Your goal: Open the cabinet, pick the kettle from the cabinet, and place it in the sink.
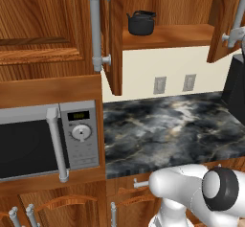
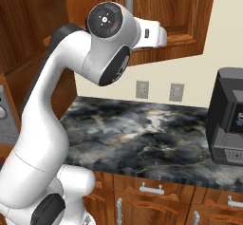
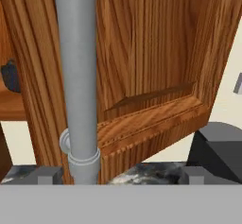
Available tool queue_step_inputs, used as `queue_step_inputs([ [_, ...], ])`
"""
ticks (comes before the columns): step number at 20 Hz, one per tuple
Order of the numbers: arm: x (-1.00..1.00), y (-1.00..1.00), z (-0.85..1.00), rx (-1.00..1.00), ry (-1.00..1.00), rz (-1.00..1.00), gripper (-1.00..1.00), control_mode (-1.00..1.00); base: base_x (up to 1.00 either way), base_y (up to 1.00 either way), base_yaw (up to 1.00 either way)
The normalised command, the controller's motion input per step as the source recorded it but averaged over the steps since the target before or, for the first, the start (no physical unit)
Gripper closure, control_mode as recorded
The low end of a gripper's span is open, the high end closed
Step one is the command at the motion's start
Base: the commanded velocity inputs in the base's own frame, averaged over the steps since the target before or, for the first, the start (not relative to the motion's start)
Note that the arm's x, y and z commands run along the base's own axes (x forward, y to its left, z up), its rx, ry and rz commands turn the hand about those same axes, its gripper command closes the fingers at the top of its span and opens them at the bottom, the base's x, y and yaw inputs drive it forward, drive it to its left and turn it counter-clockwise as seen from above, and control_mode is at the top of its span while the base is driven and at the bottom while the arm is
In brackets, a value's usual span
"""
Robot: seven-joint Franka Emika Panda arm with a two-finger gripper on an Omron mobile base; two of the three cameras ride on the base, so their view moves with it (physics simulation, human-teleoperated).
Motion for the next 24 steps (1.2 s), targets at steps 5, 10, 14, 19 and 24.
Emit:
queue_step_inputs([
  [5,-0.48,0.1,0.0,0.06,0.0,-0.22,-1.0,-1.0,0.0,0.0,0.0],
  [10,-0.33,0.32,0.0,0.16,0.05,-0.2,-1.0,-1.0,0.0,0.0,0.0],
  [14,-0.24,0.33,0.0,0.2,0.09,-0.16,-1.0,-1.0,0.0,0.0,0.0],
  [19,-0.18,0.34,0.0,0.29,0.1,-0.18,-1.0,-1.0,0.0,0.0,0.0],
  [24,-0.08,0.34,0.01,0.39,0.18,-0.15,-1.0,-1.0,0.0,0.0,0.0],
])
